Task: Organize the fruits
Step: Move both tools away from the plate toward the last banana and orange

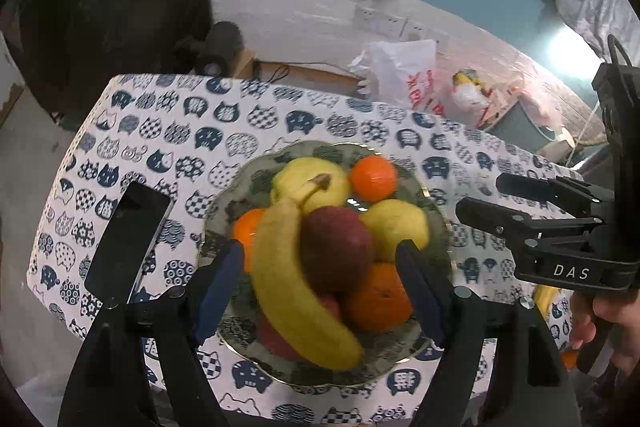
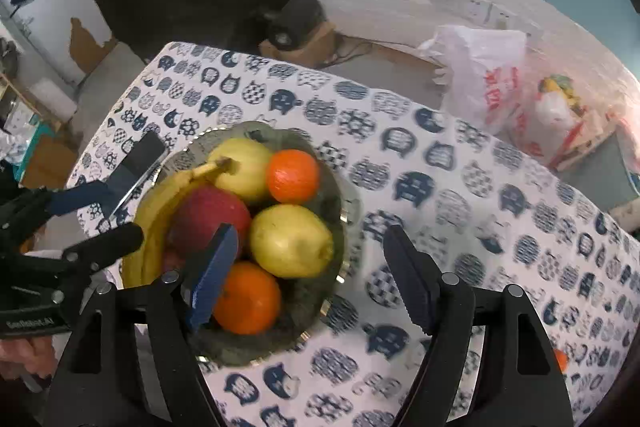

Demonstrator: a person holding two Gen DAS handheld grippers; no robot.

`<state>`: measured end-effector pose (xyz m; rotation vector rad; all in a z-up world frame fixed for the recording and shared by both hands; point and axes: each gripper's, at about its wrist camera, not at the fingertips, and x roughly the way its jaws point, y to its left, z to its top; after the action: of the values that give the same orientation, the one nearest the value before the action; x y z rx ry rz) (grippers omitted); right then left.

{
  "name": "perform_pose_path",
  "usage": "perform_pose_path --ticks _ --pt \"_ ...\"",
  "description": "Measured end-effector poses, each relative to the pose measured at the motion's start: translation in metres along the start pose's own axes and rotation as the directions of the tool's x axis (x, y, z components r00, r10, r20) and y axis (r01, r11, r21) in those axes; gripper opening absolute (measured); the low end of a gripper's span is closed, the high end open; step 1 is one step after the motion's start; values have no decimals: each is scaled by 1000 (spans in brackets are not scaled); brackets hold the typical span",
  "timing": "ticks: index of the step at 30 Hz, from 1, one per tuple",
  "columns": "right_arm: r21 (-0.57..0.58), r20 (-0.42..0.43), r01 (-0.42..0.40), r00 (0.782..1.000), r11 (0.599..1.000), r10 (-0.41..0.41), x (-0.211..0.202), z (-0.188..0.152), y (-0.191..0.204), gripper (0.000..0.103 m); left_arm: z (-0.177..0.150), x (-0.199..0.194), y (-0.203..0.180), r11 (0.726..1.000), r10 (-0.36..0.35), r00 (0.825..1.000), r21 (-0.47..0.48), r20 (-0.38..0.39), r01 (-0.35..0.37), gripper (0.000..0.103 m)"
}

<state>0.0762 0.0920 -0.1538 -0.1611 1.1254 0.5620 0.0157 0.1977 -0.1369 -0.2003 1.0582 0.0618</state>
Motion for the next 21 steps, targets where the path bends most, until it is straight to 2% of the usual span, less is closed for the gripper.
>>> perform_pose_path --ticks 10,18,21 --pt "26 32 84 996 996 -85 -50 -28 -33 77 -2 -18 -53 994 -19 1000 108 22 17 80" --pt "36 58 116 991 993 -118 -85 -48 -53 77 -9 -27 -95 978 -28 999 208 23 23 81" --pt "34 63 138 988 990 -140 -94 -55 -58 81 -13 -29 -110 970 -32 999 242 24 25 81"
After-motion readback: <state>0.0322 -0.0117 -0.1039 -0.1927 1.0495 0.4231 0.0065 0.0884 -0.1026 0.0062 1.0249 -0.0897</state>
